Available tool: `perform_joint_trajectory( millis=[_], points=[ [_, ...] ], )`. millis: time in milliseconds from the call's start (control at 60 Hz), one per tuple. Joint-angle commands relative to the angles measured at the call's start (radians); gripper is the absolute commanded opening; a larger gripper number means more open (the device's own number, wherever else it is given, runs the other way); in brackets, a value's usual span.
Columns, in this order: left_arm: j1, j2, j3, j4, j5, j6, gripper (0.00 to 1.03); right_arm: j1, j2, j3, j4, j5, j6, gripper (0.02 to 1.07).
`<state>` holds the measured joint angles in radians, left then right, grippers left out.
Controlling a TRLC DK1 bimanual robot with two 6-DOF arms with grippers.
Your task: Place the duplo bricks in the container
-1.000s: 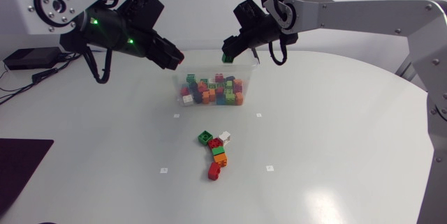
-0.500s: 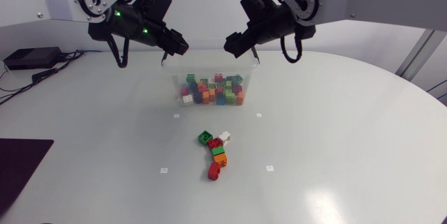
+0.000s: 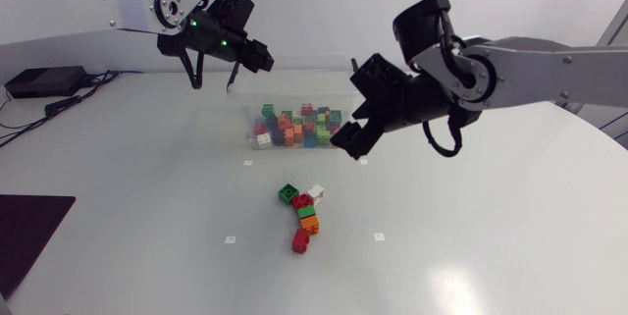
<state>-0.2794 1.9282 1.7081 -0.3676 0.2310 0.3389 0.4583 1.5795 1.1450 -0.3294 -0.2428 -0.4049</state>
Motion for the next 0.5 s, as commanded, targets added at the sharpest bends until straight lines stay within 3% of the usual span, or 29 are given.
perform_joint_trajectory(
  millis=[0,50,100,200,483],
  points=[
    [0.006,0.041,0.048,0.006,0.005,-0.026,0.4,0.016,-0.021,-0.059,0.01,-0.006,-0.034,0.98],
    [0.006,0.051,0.059,0.006,0.005,-0.029,0.54,0.025,-0.023,-0.079,0.01,-0.004,-0.038,0.98],
    [0.003,0.06,0.068,-0.005,0.005,-0.029,0.77,0.039,-0.023,-0.1,0.01,-0.003,-0.038,0.98],
    [-0.003,0.061,0.071,-0.021,0.004,-0.026,0.97,0.059,-0.004,-0.123,0.015,0.007,-0.031,0.98],
    [0.002,-0.041,0.056,-0.079,0.004,0.003,0.98,0.128,0.157,-0.082,0.03,0.097,0.048,0.97]
  ],
)
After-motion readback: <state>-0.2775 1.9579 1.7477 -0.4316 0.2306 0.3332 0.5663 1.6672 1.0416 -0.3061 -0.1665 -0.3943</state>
